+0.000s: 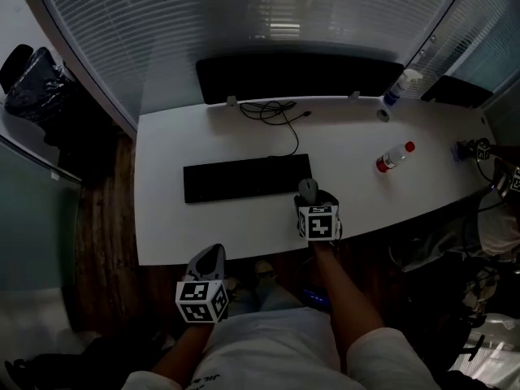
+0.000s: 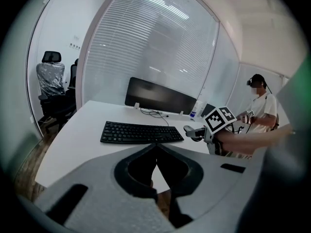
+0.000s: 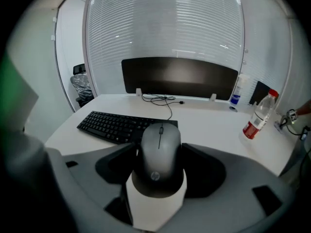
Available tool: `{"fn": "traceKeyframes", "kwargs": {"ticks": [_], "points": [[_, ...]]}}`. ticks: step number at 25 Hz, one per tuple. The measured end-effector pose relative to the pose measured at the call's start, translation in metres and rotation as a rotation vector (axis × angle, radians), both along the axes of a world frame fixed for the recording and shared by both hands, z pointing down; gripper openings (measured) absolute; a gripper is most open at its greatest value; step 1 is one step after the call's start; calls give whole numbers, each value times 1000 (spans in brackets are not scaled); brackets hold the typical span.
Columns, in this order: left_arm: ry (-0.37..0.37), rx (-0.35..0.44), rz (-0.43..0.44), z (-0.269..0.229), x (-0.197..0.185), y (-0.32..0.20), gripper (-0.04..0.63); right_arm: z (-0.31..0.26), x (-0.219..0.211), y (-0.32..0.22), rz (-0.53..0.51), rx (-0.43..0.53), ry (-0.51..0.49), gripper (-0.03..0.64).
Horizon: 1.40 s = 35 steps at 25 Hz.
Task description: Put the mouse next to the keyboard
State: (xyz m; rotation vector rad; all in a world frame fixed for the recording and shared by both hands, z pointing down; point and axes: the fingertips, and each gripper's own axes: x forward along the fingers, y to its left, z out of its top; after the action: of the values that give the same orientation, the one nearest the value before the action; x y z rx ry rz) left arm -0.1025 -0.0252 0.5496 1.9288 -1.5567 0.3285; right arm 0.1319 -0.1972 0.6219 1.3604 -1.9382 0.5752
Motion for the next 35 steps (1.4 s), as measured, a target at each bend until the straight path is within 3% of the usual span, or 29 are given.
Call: {"fn": "traceKeyframes", "kwargs": {"ticks": [7, 16, 28, 35], "points": [[-16, -1, 63, -3, 42, -14, 5, 3, 55, 3, 30, -7, 5, 295], [-20, -4, 86, -5, 98, -43, 5, 23, 95, -8, 8, -46, -15, 295], [-47, -71, 84, 21, 107, -61, 5, 70, 118, -39, 46, -106, -33, 293], [-51, -116, 85, 33, 106, -67, 5, 87, 112, -65, 19, -127, -29, 295]]}}
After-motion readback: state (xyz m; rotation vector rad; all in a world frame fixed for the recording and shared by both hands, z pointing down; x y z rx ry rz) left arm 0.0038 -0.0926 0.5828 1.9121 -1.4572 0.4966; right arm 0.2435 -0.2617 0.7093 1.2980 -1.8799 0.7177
